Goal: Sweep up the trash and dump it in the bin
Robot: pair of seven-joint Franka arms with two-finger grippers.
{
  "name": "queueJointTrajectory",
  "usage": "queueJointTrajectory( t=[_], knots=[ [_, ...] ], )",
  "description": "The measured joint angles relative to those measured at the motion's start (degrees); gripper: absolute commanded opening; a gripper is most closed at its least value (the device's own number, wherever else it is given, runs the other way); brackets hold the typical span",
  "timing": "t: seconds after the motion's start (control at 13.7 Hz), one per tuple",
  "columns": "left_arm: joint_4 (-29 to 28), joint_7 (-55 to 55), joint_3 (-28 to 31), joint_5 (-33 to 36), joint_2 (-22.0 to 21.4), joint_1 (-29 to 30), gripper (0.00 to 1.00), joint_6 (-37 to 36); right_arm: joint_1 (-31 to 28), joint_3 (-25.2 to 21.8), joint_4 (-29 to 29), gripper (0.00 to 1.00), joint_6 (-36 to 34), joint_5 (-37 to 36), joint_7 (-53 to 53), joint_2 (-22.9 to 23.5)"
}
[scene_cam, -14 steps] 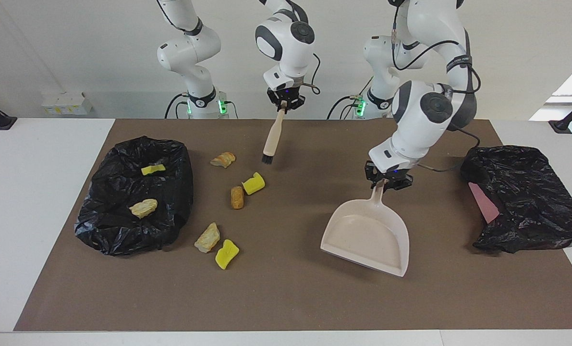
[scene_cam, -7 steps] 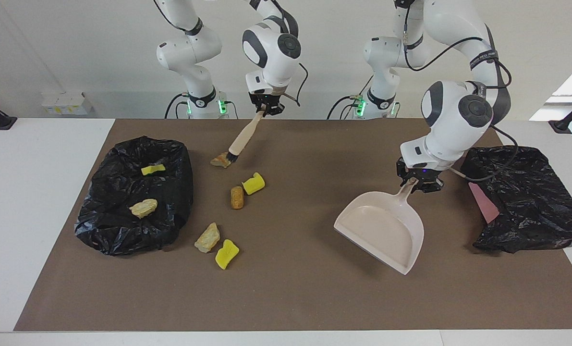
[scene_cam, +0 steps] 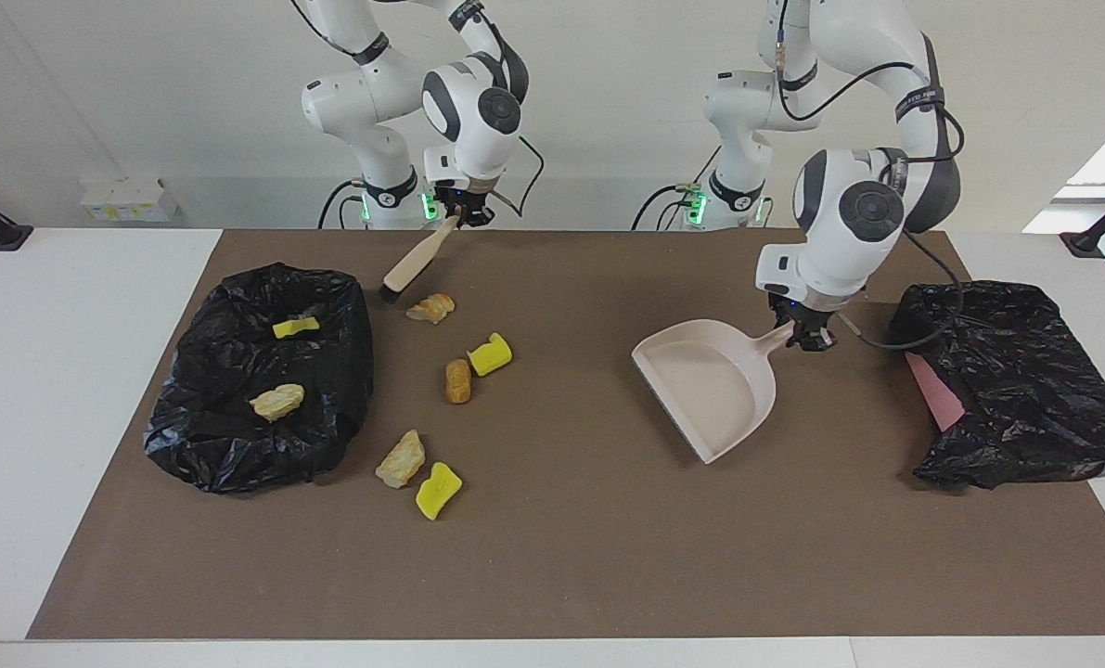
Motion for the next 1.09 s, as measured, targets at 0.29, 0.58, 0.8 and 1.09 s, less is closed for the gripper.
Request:
queueJointTrajectory(
  t=[0.29,0.58,0.8,1.09],
  knots=[
    [-0.87,0.05,-0.2,1.53,0.06,-4.97,0.0,1.46,-4.39,0.0,0.06,0.0,10.34,0.89,-7.24,2.94],
    [-1.0,0.03,-0.26,3.21,0.27,-8.29,0.0,1.64,-8.77,-0.02,10.44,0.0,13.31,0.98,-13.05,12.7],
    [-1.81,-1.46,-0.27,3.26,0.52,-8.56,0.0,1.64,-13.01,-0.11,17.37,0.0,13.32,0.93,-20.06,18.96],
    [-2.54,-3.32,-0.3,3.28,0.72,-8.9,0.0,1.54,-17.2,-0.21,21.63,0.0,13.14,0.91,-27.87,22.57]
  ],
)
